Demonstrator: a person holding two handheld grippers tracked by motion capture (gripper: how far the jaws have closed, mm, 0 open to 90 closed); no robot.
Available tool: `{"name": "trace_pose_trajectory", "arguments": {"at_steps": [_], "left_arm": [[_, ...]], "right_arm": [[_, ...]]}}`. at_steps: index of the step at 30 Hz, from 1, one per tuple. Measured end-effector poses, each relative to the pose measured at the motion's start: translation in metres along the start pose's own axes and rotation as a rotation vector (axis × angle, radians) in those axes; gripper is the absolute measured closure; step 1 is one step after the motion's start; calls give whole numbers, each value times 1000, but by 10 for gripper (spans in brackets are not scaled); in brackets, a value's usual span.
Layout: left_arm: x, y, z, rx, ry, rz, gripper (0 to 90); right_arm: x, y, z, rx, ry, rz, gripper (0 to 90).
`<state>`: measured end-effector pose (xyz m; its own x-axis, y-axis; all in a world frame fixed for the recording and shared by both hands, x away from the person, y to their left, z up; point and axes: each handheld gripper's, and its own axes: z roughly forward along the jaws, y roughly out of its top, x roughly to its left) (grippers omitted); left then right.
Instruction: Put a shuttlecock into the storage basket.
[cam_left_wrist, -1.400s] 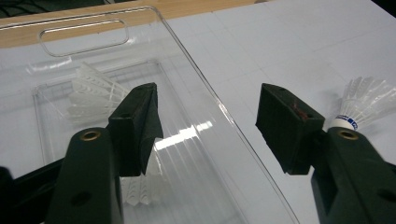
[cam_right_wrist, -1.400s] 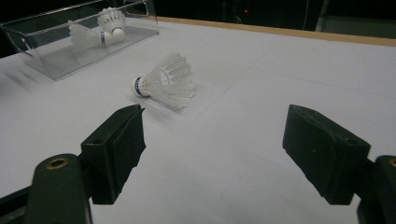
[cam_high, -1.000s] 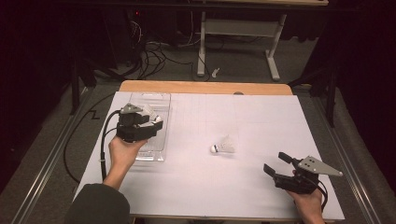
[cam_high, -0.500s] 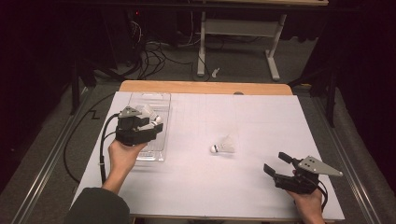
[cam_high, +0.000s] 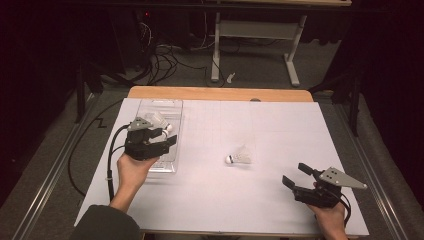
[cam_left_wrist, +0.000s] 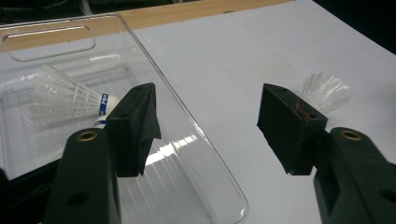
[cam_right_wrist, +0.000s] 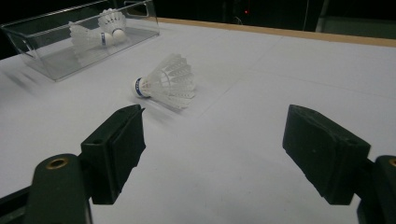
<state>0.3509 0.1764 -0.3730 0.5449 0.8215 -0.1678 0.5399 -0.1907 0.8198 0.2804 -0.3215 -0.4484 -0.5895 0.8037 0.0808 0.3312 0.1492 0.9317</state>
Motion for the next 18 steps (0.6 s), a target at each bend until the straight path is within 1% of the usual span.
{"name": "trace_pose_trajectory", "arguments": {"at_steps": [4,13,18], "left_arm": [[-2,-2,-2,-15,-5,0,383],[-6,-8,-9,-35,-8,14,381],[-5,-13,-11,-49,-6,6,380]], "right_arm": [[0,0,0,0,0,-1,213],[0,0,0,0,-1,0,213],[0,0,0,-1,0,1,213]]}}
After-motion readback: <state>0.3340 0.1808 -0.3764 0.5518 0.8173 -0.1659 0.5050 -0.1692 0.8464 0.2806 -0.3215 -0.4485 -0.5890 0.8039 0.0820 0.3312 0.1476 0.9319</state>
